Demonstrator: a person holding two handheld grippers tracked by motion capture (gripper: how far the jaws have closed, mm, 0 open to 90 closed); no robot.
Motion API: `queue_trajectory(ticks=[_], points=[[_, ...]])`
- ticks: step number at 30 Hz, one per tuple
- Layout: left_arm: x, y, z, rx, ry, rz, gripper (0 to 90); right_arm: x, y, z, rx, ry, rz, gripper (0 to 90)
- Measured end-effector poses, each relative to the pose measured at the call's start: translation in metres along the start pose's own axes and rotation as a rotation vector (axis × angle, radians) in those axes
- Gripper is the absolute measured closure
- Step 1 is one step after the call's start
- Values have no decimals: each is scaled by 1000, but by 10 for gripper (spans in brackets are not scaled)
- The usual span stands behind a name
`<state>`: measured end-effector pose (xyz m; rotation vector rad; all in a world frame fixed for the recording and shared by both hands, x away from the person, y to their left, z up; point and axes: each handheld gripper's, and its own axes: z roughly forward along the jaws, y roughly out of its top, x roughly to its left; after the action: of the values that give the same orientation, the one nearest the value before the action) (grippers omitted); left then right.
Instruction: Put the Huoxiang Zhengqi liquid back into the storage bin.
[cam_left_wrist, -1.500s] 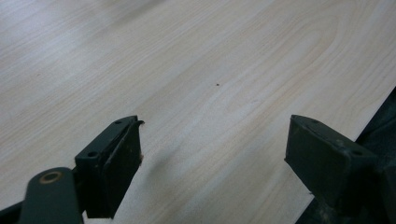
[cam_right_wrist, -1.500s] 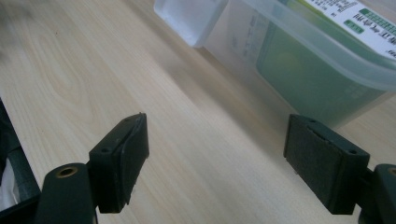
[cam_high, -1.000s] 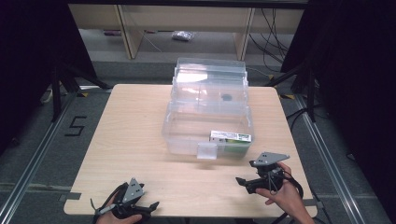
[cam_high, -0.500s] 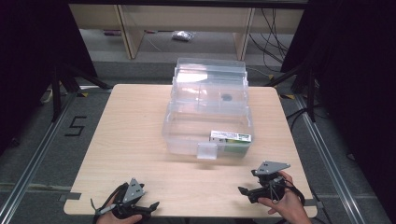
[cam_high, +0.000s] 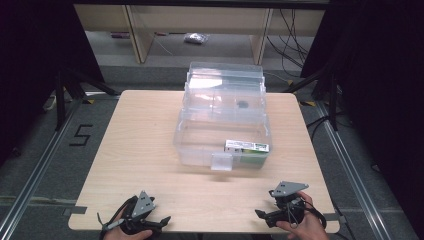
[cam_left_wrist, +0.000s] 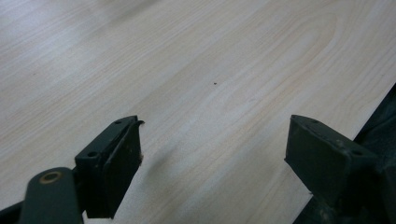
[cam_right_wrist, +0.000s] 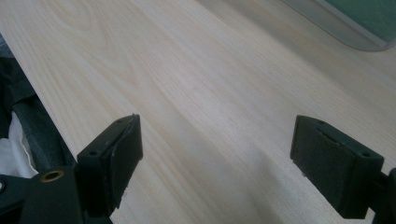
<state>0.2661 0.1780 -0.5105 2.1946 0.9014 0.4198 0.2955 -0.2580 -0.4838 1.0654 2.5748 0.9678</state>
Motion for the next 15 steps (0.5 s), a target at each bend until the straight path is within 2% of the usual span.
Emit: queue_trajectory(ticks=[6,7,10,11,12,15], points=[[0,-1,0,0,-2,-8,179,2,-2,-2,0,5,-42,179],[0,0,0,0,0,2,179,3,-3,-2,-3,10,-37,179],[0,0,0,0,0,2,178,4,-5,-1,-15,-11,-42,179],[0,0,0,-1,-2,-7,179,6,-5,-1,-12,-4,-28,178],[0,0,0,-1,-2,-6,179,8,-5,-1,1,0,-37,179],[0,0,0,-3,-1,-8,179,8,-6,1,-7,2,-51,178]])
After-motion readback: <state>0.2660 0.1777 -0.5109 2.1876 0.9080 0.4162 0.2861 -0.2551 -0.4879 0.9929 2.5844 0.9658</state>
